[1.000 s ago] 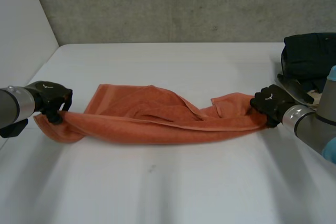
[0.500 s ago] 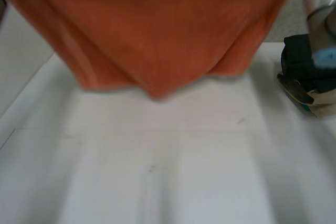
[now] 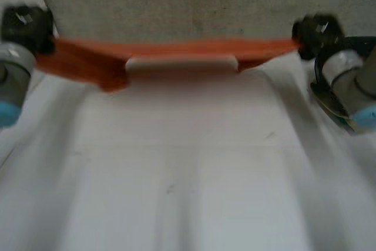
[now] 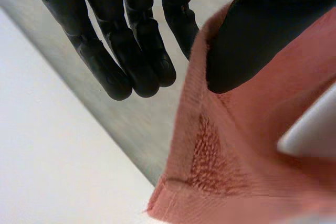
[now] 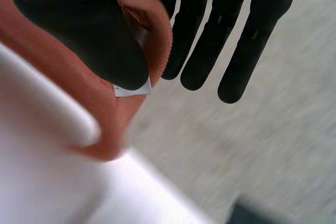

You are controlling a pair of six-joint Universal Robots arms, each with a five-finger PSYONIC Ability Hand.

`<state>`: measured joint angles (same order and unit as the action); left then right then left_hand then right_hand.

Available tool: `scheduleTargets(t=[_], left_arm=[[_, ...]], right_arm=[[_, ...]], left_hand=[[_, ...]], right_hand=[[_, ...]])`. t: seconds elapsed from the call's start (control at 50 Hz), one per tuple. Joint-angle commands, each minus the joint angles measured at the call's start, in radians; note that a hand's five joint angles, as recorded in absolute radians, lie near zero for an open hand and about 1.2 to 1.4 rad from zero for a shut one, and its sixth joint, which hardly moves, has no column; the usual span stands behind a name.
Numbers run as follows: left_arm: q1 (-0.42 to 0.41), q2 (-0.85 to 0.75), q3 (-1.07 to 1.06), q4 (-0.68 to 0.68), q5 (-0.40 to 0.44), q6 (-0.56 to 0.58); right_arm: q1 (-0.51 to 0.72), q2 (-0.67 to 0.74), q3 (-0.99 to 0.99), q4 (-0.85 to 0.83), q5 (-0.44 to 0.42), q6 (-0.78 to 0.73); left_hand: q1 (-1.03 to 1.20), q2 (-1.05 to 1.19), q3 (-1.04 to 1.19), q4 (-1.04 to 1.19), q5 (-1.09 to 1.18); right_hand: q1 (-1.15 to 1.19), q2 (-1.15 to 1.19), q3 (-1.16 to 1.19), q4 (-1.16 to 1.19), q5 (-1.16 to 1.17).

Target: Fold the laundry.

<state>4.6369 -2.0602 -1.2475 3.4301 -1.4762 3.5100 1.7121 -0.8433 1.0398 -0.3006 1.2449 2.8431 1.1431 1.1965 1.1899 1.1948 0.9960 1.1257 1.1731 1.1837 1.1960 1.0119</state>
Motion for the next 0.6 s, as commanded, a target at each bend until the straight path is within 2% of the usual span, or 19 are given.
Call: scheduleTargets(t=[0.02, 0.1, 0.18, 0.2, 0.26, 0.28, 0.36, 0.46, 0.6], left_arm=[[0.017, 0.031, -0.226, -0.022, 0.077, 0.127], [0.043, 0.110, -0.329, -0.112, 0.083, 0.228], [0.071, 0.221, -0.411, -0.302, 0.082, 0.360], [0.085, 0.262, -0.435, -0.401, 0.077, 0.415], [0.098, 0.310, -0.463, -0.564, 0.066, 0.507], [0.108, 0.331, -0.474, -0.662, 0.054, 0.558], [0.114, 0.341, -0.478, -0.839, 0.047, 0.653], [0.073, 0.310, -0.406, -0.832, 0.036, 0.664], [-0.020, 0.138, -0.175, -0.727, -0.029, 0.589]], right_arm=[[-0.026, -0.017, 0.189, 0.125, -0.039, -0.137], [-0.048, -0.094, 0.243, 0.299, -0.038, -0.211], [-0.078, -0.195, 0.267, 0.538, -0.019, -0.335], [-0.094, -0.227, 0.270, 0.646, -0.003, -0.400], [-0.114, -0.258, 0.275, 0.811, 0.030, -0.513], [-0.123, -0.267, 0.278, 0.913, 0.056, -0.593], [-0.131, -0.275, 0.284, 1.104, 0.117, -0.763], [-0.120, -0.254, 0.267, 1.063, 0.117, -0.749], [-0.066, -0.165, 0.166, 0.916, 0.114, -0.616]], left_hand=[[0.253, 0.200, 0.206, 0.201, 0.226], [0.253, 0.200, 0.206, 0.201, 0.226], [0.253, 0.200, 0.206, 0.201, 0.226], [0.253, 0.200, 0.206, 0.201, 0.226], [0.253, 0.200, 0.206, 0.201, 0.226], [0.253, 0.200, 0.206, 0.201, 0.226], [0.253, 0.200, 0.206, 0.201, 0.226], [0.253, 0.200, 0.206, 0.201, 0.226], [0.253, 0.200, 0.206, 0.201, 0.226]], right_hand=[[0.271, 0.223, 0.213, 0.200, 0.210], [0.271, 0.223, 0.213, 0.200, 0.210], [0.271, 0.223, 0.213, 0.200, 0.210], [0.271, 0.223, 0.213, 0.200, 0.210], [0.271, 0.223, 0.213, 0.200, 0.210], [0.271, 0.223, 0.213, 0.200, 0.210], [0.271, 0.223, 0.213, 0.200, 0.210], [0.271, 0.223, 0.213, 0.200, 0.210], [0.271, 0.223, 0.213, 0.200, 0.210]])
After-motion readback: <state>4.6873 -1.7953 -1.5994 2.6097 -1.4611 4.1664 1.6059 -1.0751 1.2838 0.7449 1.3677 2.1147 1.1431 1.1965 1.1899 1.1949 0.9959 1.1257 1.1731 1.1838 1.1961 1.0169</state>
